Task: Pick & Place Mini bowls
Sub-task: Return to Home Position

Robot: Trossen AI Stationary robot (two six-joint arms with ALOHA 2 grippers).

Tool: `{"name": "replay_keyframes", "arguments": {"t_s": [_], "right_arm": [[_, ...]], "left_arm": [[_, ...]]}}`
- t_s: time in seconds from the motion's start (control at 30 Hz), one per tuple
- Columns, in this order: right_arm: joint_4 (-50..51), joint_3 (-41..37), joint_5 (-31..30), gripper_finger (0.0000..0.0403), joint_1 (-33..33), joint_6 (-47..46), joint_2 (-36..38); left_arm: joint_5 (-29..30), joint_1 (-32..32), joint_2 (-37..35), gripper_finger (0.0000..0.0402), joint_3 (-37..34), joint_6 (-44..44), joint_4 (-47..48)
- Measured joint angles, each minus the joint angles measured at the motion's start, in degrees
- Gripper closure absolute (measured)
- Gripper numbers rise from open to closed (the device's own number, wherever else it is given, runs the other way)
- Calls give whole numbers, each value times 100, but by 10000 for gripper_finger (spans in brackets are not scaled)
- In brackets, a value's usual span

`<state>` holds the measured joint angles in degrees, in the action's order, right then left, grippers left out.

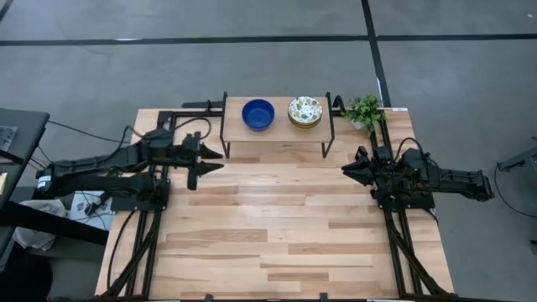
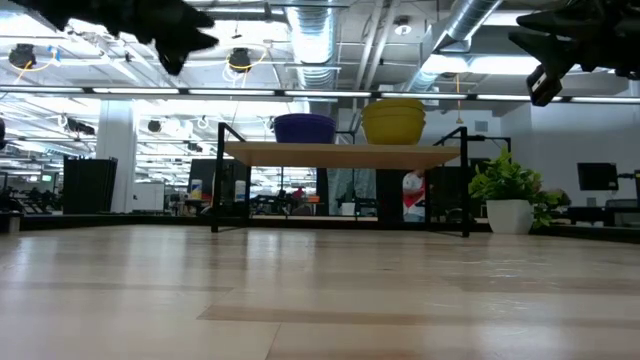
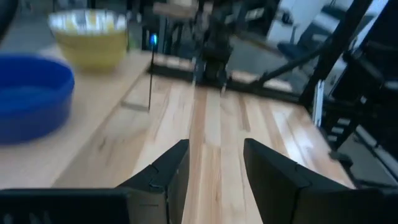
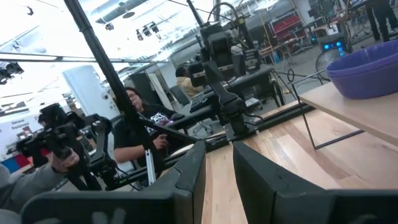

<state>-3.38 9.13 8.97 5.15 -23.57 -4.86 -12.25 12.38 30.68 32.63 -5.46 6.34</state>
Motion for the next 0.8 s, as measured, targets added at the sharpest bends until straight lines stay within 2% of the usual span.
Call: {"name": "replay_keyframes", "arguments": {"t_s": [0.17, 0.3, 0.43, 0.57, 0.8], "right_arm": [[0, 2, 4, 331, -1, 0, 2], [0, 2, 4, 331, -1, 0, 0], [0, 2, 4, 331, 0, 0, 2], [0, 2, 4, 331, 0, 0, 1], [-2, 2, 9, 331, -2, 0, 2]], "left_arm": [[13, 0, -900, 252, -249, -6, -127], [14, 0, -1564, 252, -575, -397, -134], [-92, -63, -1980, 252, -1073, -741, -130], [-151, -163, -2335, 252, -1483, -746, -536], [-158, -173, -3094, 252, -1970, -708, -545]]}}
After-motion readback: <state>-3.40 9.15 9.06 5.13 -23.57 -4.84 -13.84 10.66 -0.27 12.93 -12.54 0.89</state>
